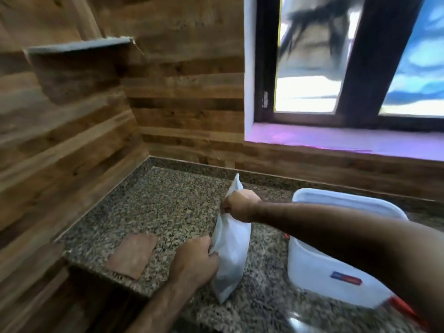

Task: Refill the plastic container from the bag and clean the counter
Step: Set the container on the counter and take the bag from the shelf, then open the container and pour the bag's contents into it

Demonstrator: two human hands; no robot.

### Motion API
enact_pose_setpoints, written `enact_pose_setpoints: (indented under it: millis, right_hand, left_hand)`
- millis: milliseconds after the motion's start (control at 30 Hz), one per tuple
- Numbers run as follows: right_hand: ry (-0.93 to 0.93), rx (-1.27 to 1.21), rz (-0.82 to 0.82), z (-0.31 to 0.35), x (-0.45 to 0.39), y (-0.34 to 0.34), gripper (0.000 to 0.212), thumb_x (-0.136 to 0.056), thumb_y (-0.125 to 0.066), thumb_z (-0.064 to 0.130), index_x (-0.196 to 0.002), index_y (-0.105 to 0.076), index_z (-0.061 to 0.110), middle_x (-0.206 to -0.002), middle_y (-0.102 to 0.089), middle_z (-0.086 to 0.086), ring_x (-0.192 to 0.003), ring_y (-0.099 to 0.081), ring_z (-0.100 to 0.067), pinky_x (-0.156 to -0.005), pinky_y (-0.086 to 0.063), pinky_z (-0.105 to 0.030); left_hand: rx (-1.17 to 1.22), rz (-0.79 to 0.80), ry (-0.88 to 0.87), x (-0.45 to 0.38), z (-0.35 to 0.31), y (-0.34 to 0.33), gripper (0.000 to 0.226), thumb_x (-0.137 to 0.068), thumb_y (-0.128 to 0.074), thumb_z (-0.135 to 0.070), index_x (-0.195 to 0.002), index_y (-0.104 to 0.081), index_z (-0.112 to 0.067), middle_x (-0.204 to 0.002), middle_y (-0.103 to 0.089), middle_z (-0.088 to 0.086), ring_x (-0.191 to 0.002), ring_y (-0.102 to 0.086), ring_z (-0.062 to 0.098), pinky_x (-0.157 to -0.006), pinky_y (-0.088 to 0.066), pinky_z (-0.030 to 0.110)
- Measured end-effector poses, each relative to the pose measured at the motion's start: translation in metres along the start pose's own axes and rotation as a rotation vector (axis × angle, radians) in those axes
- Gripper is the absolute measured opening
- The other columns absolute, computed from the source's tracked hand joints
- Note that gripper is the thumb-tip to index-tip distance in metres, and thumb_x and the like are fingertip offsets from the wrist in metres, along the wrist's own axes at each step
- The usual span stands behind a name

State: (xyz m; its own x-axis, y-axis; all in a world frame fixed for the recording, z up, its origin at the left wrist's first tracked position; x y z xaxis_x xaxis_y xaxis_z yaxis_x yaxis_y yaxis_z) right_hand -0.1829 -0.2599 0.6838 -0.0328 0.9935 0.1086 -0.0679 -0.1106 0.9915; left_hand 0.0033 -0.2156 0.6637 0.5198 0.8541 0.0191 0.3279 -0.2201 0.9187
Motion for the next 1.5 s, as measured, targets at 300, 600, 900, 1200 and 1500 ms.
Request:
enact_pose_setpoints:
  millis: [300, 600, 900, 1200, 1500]
  right_hand:
    - [0.001, -0.002, -0.177, 0.006, 0.024, -0.030, 0.041, -0.103, -0.048, 0.015, -0.136, -0.067, 0.030, -0.112, -0.079, -0.005, -0.096, -0.076, -0.031, -0.066, -0.055, -0.034]
    - [0.277, -0.548, -0.233, 0.054, 0.081, -0.048, 0.051, -0.097, -0.054, 0.072, -0.115, -0.079, 0.032, -0.092, -0.079, 0.011, -0.075, -0.067, -0.002, -0.070, -0.055, -0.028]
    - [0.169, -0.884, -0.123, 0.064, 0.071, -0.078, 0.026, -0.089, -0.081, 0.039, -0.077, -0.074, 0.018, -0.068, -0.072, 0.002, -0.059, -0.064, -0.011, -0.061, -0.053, -0.034]
    - [-0.155, -1.170, -0.231, 0.026, 0.077, -0.070, 0.030, -0.087, -0.088, 0.029, -0.068, -0.075, 0.009, -0.060, -0.065, -0.014, -0.052, -0.048, -0.010, -0.054, -0.038, -0.025]
    - [-0.222, -0.800, -0.413, 0.014, 0.076, -0.045, 0.025, -0.087, -0.085, 0.038, -0.072, -0.078, 0.019, -0.064, -0.073, 0.003, -0.057, -0.067, -0.018, -0.056, -0.055, -0.034]
  left_hand:
    - [0.153, 0.037, 0.027, 0.035, 0.032, -0.034, 0.033, -0.083, -0.079, -0.044, -0.072, -0.055, -0.025, -0.062, -0.061, -0.006, -0.060, -0.057, 0.012, -0.057, -0.042, 0.036]
    - [0.194, -0.034, -0.085, 0.044, 0.052, 0.012, 0.012, -0.090, -0.085, -0.037, -0.085, -0.076, -0.031, -0.075, -0.071, -0.017, -0.072, -0.065, 0.004, -0.064, -0.055, 0.034]
    - [0.267, -0.247, -0.146, 0.032, 0.074, 0.057, 0.029, -0.080, -0.094, -0.010, -0.102, -0.083, -0.025, -0.091, -0.069, -0.027, -0.102, -0.060, -0.013, -0.080, -0.047, 0.005]
    - [0.325, 0.154, -0.112, 0.019, 0.065, -0.046, 0.065, -0.068, -0.074, -0.091, -0.072, -0.065, -0.027, -0.069, -0.067, -0.008, -0.063, -0.062, 0.007, -0.060, -0.054, 0.032]
    - [-0.080, 0.153, -0.400, -0.003, 0.032, -0.072, 0.078, -0.104, -0.022, -0.074, -0.058, -0.034, -0.013, -0.054, -0.037, 0.002, -0.056, -0.046, 0.022, -0.060, -0.033, 0.039]
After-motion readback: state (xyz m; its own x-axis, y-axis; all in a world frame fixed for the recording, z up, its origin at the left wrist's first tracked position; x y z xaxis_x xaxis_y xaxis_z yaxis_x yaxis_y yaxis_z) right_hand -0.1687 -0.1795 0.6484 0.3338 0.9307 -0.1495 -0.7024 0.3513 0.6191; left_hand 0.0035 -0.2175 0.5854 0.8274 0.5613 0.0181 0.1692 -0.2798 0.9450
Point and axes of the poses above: each hand's wrist, its own x-axis away from the middle knuckle, its own y-axis out of the back of the hand, z = x × y, the point moved 6 cm from there along -x, towards the middle knuckle
